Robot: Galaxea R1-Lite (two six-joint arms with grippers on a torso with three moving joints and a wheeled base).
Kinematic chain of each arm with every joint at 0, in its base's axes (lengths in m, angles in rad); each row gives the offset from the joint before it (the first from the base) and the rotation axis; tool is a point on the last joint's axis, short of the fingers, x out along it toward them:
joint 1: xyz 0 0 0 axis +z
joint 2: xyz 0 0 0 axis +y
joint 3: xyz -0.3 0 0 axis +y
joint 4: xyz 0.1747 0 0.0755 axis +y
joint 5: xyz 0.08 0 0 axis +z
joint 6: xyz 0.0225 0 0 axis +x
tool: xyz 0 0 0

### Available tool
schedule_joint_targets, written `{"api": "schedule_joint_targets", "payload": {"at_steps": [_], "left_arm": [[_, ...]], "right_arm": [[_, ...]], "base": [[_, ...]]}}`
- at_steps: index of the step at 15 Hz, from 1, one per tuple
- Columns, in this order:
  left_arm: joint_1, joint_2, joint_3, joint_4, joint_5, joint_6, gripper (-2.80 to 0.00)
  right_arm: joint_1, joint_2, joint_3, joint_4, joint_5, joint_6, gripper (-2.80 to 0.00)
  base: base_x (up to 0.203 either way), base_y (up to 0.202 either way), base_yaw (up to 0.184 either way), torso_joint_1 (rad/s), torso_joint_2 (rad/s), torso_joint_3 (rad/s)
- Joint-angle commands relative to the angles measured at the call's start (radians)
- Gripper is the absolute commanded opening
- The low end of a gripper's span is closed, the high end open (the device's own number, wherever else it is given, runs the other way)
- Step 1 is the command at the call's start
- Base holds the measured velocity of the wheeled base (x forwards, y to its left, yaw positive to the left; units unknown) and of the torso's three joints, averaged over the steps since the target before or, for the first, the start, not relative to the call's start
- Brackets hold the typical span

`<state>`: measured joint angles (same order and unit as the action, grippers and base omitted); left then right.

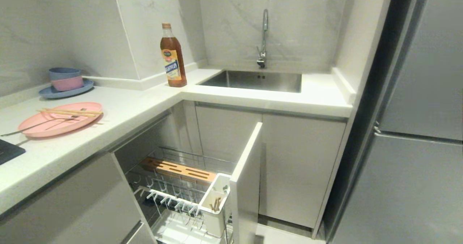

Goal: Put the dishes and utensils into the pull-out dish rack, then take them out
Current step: Pick up the chopsticks and place it in the cupboard

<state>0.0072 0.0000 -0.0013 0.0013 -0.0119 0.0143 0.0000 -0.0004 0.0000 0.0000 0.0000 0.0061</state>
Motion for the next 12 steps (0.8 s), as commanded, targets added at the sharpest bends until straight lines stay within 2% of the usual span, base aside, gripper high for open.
{"api": "schedule_joint_targets", "payload": {"at_steps": [1,10,12], "left_arm": [[0.0,0.002,0.0,0.0,0.0,0.0,-2.8],[0.0,0.002,0.0,-0.001,-0.001,-0.004,-2.8],[0.0,0.002,0.0,-0.002,0.001,-0.027,-2.8]], "right_arm": [[0.0,0.0,0.0,0.0,-0.002,0.0,-2.8],[0.0,0.0,0.0,0.0,0.0,0.0,-2.8],[0.0,0.0,0.0,0.0,0.0,0.0,-2.8]], "base": [[0.0,0.0,0.0,0.002,0.0,-0.192],[0.0,0.0,0.0,0.005,0.0,-0.199],[0.0,0.0,0.0,0.005,0.01,-0.201]]}}
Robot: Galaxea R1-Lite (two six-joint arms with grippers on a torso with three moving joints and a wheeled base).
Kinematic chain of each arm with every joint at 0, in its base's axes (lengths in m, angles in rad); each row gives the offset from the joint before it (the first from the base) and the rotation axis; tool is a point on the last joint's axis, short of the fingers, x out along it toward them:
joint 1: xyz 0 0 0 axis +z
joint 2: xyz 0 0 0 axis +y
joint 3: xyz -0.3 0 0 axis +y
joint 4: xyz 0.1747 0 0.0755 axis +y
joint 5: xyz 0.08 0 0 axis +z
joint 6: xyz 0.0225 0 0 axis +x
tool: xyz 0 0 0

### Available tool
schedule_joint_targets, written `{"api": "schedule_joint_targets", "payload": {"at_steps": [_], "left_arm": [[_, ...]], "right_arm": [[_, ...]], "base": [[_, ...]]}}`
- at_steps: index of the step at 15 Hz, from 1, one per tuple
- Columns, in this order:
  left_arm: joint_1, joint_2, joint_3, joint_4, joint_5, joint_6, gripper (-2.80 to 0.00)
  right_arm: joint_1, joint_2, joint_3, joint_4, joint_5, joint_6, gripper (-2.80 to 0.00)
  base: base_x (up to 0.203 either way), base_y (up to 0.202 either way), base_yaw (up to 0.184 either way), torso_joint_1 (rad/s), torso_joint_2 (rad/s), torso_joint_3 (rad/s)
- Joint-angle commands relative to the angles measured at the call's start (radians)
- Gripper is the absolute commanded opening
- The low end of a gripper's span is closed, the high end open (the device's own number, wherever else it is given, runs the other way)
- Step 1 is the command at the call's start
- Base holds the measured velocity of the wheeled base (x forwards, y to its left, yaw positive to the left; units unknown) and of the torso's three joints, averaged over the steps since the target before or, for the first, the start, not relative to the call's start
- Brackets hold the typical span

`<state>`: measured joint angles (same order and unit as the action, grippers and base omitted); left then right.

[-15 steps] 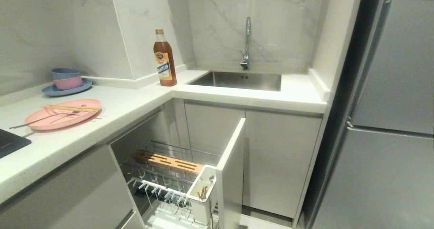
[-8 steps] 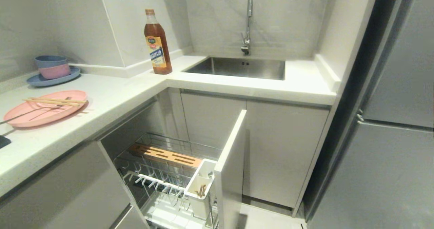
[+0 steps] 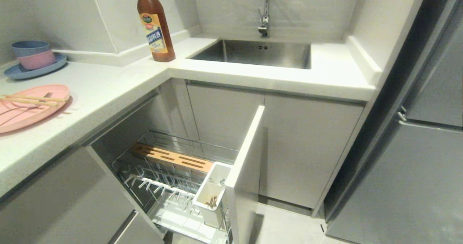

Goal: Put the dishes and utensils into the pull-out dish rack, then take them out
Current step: Pick up the chopsticks and place it in the cupboard

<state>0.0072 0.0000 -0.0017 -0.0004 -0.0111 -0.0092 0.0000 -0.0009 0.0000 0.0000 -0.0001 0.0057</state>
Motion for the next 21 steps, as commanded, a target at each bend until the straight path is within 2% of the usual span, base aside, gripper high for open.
{"api": "schedule_joint_targets", "payload": {"at_steps": [1,21], "left_arm": [[0.0,0.002,0.0,-0.001,0.0,-0.006,-2.8],[0.0,0.002,0.0,-0.001,0.0,-0.009,-2.8]], "right_arm": [[0.0,0.001,0.0,0.0,0.0,0.0,-2.8],[0.0,0.001,0.0,0.0,0.0,0.0,-2.8]], "base": [[0.0,0.0,0.0,0.004,0.0,-0.197],[0.0,0.0,0.0,0.003,0.0,-0.196]]}}
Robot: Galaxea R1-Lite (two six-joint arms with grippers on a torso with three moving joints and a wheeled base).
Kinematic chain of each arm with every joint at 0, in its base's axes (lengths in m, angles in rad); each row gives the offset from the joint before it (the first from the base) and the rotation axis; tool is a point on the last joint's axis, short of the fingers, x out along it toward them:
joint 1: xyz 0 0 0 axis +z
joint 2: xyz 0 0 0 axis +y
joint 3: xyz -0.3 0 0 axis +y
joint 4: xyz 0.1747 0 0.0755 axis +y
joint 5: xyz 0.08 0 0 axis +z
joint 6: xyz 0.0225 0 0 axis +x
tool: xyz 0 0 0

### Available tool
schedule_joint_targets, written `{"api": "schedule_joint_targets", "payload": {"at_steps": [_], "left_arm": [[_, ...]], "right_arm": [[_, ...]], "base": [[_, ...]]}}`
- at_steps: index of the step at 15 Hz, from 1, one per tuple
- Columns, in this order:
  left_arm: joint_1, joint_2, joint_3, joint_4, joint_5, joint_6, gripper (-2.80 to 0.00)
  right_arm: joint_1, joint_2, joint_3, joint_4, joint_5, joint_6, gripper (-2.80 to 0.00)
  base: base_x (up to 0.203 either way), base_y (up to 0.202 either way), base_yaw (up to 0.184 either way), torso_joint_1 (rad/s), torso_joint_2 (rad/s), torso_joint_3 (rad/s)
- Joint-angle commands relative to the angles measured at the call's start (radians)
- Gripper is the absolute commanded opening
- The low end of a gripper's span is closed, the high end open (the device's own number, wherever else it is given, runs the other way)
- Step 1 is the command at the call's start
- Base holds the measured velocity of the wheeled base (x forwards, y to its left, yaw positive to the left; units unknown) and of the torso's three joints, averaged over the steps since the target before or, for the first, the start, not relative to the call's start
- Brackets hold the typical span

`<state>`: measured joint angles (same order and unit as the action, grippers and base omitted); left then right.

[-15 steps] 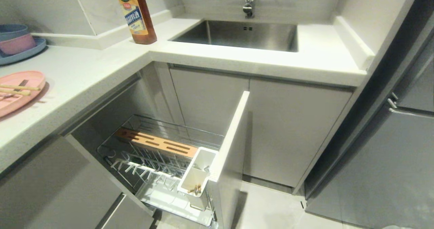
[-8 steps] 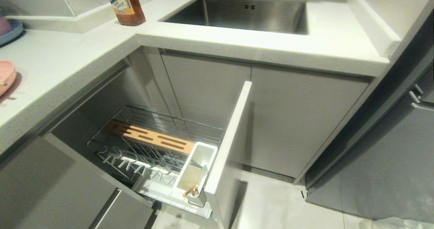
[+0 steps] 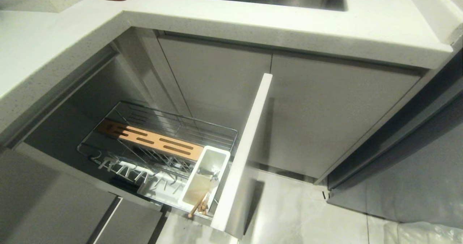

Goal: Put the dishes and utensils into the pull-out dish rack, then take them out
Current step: Pick up the chopsticks and place it in the cupboard

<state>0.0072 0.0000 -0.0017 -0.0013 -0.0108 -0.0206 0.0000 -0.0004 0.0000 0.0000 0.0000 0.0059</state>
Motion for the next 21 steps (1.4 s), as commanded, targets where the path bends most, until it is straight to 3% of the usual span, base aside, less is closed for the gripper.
{"api": "schedule_joint_targets", "payload": {"at_steps": [1,7,13,16,19,21], "left_arm": [[0.0,0.002,0.0,0.0,0.0,-0.002,-2.8],[0.0,0.001,0.0,0.0,0.003,-0.001,-2.8],[0.0,0.001,-0.029,-0.038,0.002,0.011,-2.8],[0.001,0.016,-0.219,-0.062,-0.008,0.044,-2.8],[0.005,0.12,-0.544,0.064,-0.01,0.134,-2.8],[0.015,0.277,-0.756,0.124,-0.003,0.2,-2.8]], "right_arm": [[0.0,0.0,0.0,0.0,0.0,0.0,-2.8],[0.0,0.0,0.0,0.0,0.0,0.0,-2.8],[0.0,0.0,0.0,0.0,0.0,0.0,-2.8],[0.0,0.0,0.0,0.0,0.0,0.0,-2.8],[0.0,0.0,0.0,0.0,0.0,0.0,-2.8],[0.0,0.0,0.0,0.0,0.0,0.0,-2.8]], "base": [[0.0,0.0,0.0,-0.002,0.0,-0.193],[0.0,0.0,0.0,0.002,0.0,-0.184],[0.0,0.0,0.0,0.0,0.0,-0.018],[0.0,0.0,0.0,0.0,0.0,0.0],[0.0,0.0,0.0,0.0,0.0,0.0],[0.0,0.0,0.0,0.0,0.0,0.0]]}}
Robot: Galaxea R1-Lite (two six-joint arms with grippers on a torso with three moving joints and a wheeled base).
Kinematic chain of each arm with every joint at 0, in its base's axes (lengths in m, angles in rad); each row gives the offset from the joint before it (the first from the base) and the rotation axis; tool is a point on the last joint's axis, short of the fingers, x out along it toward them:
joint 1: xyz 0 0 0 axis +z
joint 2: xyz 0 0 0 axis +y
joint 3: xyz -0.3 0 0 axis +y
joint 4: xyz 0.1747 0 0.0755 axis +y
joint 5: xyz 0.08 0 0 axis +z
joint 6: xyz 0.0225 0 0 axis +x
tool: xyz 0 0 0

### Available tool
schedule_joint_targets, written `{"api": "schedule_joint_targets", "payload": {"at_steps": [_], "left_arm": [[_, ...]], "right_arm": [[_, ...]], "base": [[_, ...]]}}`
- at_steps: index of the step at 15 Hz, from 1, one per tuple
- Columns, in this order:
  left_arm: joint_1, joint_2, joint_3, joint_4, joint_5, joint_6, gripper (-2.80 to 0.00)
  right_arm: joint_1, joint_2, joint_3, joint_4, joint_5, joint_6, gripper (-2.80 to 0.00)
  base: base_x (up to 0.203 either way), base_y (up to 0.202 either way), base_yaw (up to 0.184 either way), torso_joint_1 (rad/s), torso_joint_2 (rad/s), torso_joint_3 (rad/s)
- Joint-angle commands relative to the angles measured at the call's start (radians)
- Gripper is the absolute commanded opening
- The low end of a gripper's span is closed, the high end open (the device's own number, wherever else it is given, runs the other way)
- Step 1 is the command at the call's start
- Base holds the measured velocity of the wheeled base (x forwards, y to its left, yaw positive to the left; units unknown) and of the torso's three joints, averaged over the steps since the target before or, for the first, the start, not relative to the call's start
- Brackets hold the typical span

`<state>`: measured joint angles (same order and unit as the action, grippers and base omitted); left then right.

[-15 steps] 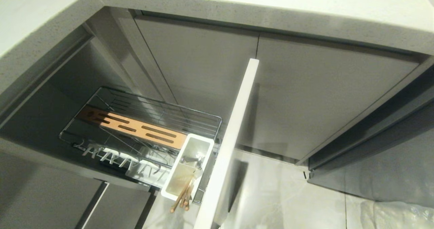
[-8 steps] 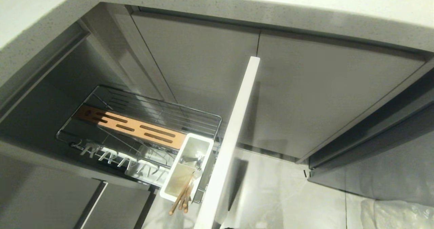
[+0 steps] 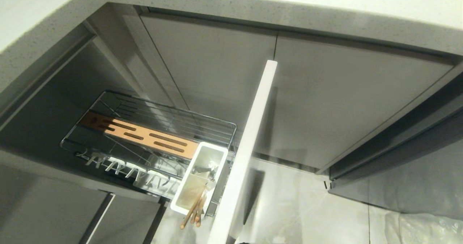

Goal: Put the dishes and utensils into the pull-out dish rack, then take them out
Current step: Pick up the chopsticks and place it in the cupboard

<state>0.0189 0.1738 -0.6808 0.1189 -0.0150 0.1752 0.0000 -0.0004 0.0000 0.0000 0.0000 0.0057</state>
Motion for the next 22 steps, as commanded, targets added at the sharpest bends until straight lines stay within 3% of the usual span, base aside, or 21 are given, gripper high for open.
{"api": "schedule_joint_targets", "payload": {"at_steps": [1,4,6,10,13,19,22], "left_arm": [[0.02,0.196,-0.164,0.013,-0.001,0.02,-2.8],[0.063,0.491,-0.413,0.005,-0.014,0.029,-2.8],[0.072,0.651,-0.516,0.001,0.01,-0.014,-2.8],[0.07,0.875,-0.677,-0.001,0.278,-0.248,-2.8],[0.147,1.01,-0.786,0.04,0.501,-0.323,-2.8],[0.207,1.076,-1.074,0.529,0.563,-0.55,-2.8],[0.23,1.052,-1.097,0.647,0.57,-0.641,-2.8]], "right_arm": [[0.0,0.0,0.0,0.0,0.0,0.0,-2.8],[0.0,0.0,0.0,0.0,0.0,0.0,-2.8],[0.0,0.0,0.0,0.0,0.0,0.0,-2.8],[0.0,0.0,0.0,0.0,0.0,0.0,-2.8],[0.0,0.0,0.0,0.0,0.0,0.0,-2.8],[0.0,0.0,0.0,0.0,0.0,0.0,-2.8],[0.0,0.0,0.0,0.0,0.0,0.0,-2.8]], "base": [[0.0,0.0,0.0,0.0,0.0,0.0],[0.0,0.0,0.0,0.0,0.0,0.0],[0.0,0.0,0.0,0.0,0.0,0.0],[0.0,0.0,0.0,0.0,0.0,0.0],[0.0,0.0,0.0,0.0,0.0,0.0],[0.0,0.0,0.0,0.0,0.0,0.0],[0.0,0.0,0.0,0.0,0.0,0.0]]}}
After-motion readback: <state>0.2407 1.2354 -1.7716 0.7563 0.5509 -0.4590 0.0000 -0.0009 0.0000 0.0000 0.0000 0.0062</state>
